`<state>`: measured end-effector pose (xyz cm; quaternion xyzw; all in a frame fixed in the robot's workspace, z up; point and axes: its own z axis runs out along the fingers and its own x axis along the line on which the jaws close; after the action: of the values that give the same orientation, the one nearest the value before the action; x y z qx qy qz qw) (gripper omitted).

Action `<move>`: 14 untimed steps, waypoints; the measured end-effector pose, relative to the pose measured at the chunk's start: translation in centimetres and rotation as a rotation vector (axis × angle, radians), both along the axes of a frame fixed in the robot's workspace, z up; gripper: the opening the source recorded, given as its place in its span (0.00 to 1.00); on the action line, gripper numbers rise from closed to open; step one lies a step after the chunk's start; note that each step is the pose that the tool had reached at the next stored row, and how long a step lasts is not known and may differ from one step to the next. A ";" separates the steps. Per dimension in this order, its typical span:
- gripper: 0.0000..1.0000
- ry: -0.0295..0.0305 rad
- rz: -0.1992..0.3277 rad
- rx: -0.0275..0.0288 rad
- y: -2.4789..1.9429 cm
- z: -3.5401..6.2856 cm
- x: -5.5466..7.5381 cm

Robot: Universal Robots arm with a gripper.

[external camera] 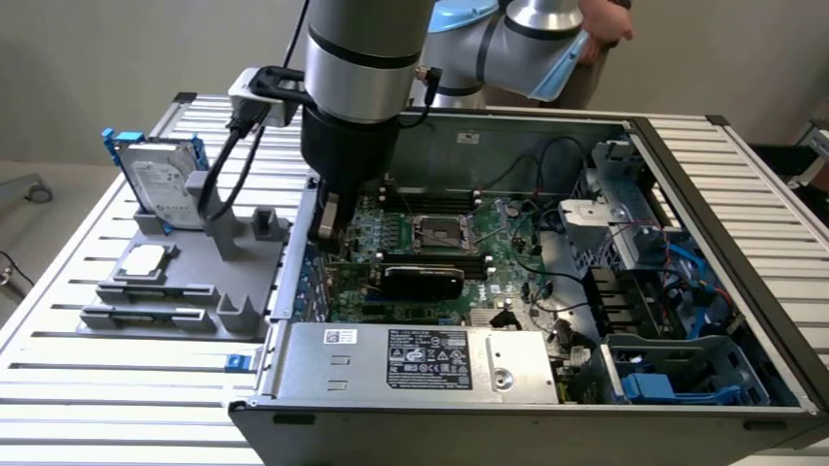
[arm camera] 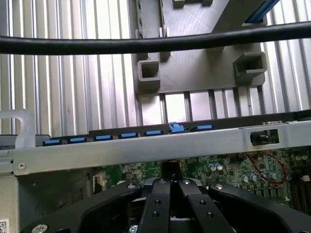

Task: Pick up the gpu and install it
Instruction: 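Insert the gpu into the slot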

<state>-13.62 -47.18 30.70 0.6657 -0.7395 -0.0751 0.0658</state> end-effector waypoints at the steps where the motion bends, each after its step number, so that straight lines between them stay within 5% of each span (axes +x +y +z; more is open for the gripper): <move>1: 0.11 -0.0001 -0.003 0.0002 0.03 -0.01 0.0; 14: 0.11 0.0000 -0.017 0.0018 0.19 -0.55 0.0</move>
<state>-13.62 -46.99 30.15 0.6594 -0.7451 -0.0764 0.0646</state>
